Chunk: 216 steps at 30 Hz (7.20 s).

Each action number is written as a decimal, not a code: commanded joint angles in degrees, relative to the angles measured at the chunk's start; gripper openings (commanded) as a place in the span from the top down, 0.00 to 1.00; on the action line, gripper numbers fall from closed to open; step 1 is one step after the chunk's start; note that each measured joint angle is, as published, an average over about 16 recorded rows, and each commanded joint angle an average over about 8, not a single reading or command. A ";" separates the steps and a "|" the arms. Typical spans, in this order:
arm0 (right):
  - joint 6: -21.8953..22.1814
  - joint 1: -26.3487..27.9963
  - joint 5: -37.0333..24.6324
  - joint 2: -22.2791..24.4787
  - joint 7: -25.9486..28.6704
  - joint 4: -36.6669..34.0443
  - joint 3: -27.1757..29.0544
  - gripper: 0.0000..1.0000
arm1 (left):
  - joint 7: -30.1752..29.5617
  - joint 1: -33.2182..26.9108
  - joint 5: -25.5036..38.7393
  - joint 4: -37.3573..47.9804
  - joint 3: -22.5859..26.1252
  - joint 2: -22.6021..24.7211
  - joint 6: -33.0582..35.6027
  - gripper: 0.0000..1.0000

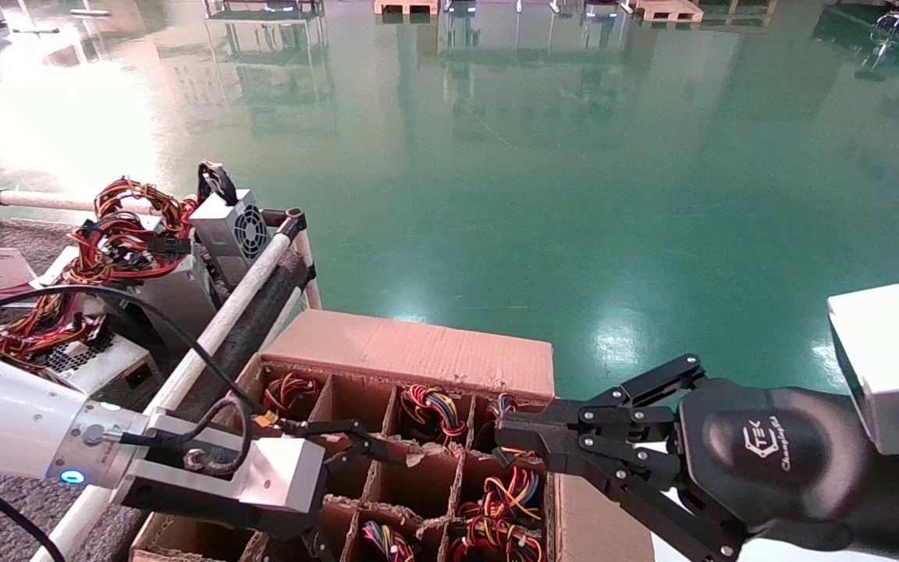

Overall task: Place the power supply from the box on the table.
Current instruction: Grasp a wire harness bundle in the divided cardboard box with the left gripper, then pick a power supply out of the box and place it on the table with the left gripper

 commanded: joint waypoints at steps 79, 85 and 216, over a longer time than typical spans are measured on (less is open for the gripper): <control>0.00 0.00 0.00 0.00 0.00 0.00 0.00 1.00 | 0.26 -4.18 -15.38 2.52 0.87 -4.12 4.47 1.00; 0.00 0.00 0.00 0.00 0.00 0.00 0.00 1.00 | -0.32 -5.31 -18.86 0.94 0.60 -5.88 4.78 1.00; 0.00 0.00 0.00 0.00 0.00 0.00 0.00 1.00 | -14.68 -18.27 -9.28 -8.12 -1.15 -34.22 -4.30 1.00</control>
